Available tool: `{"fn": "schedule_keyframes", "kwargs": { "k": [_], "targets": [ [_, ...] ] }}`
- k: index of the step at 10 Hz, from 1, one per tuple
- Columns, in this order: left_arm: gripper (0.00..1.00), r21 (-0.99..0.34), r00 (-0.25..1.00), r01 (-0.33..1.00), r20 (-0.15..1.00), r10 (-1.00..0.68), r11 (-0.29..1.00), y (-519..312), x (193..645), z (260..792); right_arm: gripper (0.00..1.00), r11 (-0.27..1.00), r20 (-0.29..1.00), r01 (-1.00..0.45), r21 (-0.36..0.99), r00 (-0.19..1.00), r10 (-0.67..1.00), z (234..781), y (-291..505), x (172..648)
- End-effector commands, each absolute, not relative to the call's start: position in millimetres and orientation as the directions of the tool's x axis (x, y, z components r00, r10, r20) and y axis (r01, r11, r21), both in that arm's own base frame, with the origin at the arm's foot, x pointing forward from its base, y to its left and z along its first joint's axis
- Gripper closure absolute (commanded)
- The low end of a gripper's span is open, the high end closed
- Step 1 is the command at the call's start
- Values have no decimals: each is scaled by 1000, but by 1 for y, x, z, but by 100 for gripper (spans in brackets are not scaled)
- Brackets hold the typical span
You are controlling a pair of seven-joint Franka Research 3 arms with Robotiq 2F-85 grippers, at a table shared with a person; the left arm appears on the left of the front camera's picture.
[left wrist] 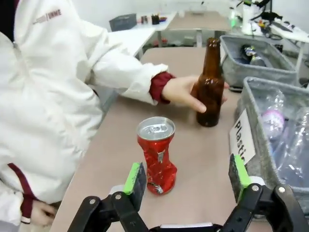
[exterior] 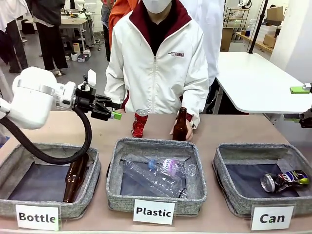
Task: Sort the can waste into the basket.
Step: Pick up the can waste from the table and place it in the right Fabric basket.
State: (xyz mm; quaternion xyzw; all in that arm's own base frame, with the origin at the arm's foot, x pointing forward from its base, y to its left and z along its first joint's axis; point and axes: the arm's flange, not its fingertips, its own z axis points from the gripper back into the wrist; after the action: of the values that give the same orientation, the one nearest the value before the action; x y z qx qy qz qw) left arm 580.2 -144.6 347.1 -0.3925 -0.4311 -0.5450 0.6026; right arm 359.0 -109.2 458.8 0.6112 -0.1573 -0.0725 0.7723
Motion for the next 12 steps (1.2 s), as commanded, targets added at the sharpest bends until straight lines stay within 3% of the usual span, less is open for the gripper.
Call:
{"fn": "schedule_keyframes", "kwargs": {
  "k": [1,3,6,9,11,12],
  "targets": [
    [11,-43,52,998,982,-184,53,-100,573,392,0,228,165,-95,969,936,-312,460,-108,361],
    [11,-45,45,999,999,-18,-5,-23,546,424,0,228,165,-95,969,936,-312,460,-108,361],
    [11,16,-23,996,996,86,92,56,505,436,0,228,165,-95,969,936,-312,460,-108,361],
    [11,-52,52,998,999,4,42,9,533,416,0,228,165,-95,969,936,-312,460,-108,361],
    [11,-52,70,989,989,-128,141,-30,558,408,0,228,165,-95,969,936,-312,460,-108,361],
    [11,-91,105,992,982,-160,92,-45,567,405,0,228,165,-95,969,936,-312,460,-108,361]
  ]
}}
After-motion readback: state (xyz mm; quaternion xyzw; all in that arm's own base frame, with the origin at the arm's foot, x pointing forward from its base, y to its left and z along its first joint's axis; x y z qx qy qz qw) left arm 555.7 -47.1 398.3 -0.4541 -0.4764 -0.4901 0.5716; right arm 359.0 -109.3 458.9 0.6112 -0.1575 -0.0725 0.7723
